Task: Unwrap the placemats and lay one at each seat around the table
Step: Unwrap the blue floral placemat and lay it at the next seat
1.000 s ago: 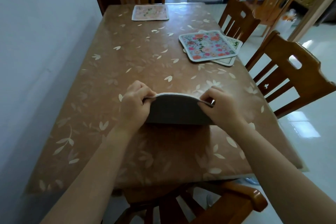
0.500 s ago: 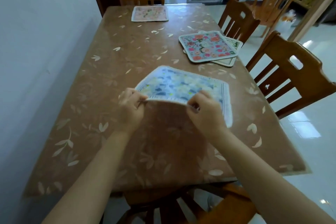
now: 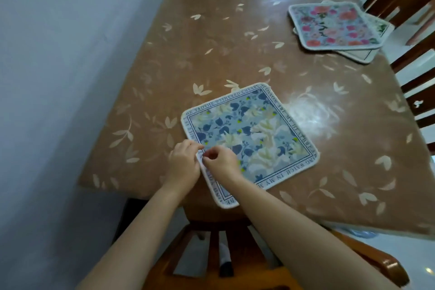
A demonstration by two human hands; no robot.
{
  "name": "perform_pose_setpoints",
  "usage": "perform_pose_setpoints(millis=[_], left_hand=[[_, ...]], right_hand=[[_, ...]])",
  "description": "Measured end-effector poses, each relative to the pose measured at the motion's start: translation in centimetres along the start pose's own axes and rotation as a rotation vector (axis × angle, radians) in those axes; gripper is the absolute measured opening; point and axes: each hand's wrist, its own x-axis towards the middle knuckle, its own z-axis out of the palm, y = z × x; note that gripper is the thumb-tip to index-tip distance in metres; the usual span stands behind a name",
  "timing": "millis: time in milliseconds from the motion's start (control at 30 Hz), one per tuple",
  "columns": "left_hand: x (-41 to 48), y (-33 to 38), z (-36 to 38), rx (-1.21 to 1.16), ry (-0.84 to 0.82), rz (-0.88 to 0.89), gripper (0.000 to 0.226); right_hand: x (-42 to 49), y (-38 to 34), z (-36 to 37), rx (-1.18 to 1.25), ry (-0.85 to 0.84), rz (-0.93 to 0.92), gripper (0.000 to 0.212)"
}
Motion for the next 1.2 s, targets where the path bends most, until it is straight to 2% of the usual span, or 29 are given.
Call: perform_pose_setpoints(millis=[200,300,467,600,767,900,1200], left_hand=[[-0.6,1.1,2.2,-0.092,-0.121,0.023,0.023],[-0.4,2.9,4.3,-0.156,-0.203,0.029,0.026],[-0.9,4.6,7.4,-0.113,-0.341,0.024,0.035],[-1.7,5.3,9.0,0.033,-0.322,0.072,0.049],[-3.0,5.5,9.6,0.142,-0.273,0.124,0.064],[-3.5,5.7,9.5,0.151,-0.221,0.155,0.057],[-4.7,7.1,9.0,0.016,-0.106,0.253,0.016]], right_hand=[[0.3,3.2,-4.3,-0.206,-0.166,-0.127,0.038],[0.6,4.9,-7.6,-0.344,-0.219,-0.166,0.040],[1.4,7.7,-13.3,-0.580,-0.246,-0.222,0.043],[1.1,10.0,-15.7,-0.769,-0.289,-0.379,0.056],[0.5,11.3,-15.7,-0.791,-0.270,-0.524,0.063],[0.3,11.7,-15.8,-0.755,-0.235,-0.557,0.055],[-1.0,11.6,-15.9,-0.621,-0.186,-0.599,0.027]])
